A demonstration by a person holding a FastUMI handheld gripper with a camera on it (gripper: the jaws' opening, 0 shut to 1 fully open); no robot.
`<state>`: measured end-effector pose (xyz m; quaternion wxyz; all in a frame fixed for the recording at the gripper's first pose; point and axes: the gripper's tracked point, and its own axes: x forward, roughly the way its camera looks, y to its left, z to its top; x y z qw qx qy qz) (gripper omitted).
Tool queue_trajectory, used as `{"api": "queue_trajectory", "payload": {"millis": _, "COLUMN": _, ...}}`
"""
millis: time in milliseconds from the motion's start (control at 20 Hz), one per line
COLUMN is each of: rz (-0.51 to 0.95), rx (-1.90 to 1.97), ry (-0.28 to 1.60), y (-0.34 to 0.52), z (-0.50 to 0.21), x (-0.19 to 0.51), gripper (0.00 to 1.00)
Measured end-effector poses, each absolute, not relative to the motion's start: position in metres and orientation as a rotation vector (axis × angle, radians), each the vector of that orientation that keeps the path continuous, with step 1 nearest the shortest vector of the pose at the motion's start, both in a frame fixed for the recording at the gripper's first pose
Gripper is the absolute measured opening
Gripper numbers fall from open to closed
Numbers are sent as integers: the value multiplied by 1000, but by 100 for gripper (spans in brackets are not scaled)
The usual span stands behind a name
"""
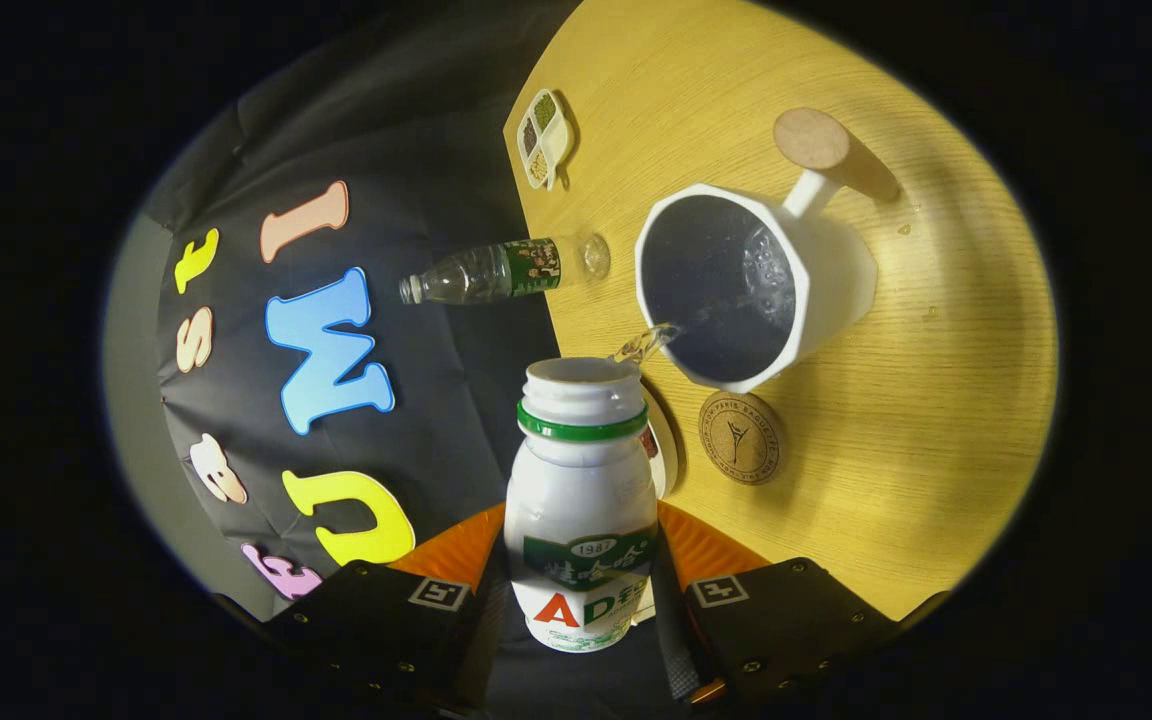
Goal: Take the bottle from table, then pour the juice into the cup, finally place the bottle on the coaster
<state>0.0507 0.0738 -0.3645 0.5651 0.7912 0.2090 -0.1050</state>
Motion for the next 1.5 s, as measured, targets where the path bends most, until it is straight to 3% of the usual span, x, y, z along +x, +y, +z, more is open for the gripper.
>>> {"api": "queue_trajectory", "payload": {"millis": 1500, "rz": -284, "rx": 1956, "ry": 438, "y": 74, "z": -358, "x": 57, "gripper": 66}}
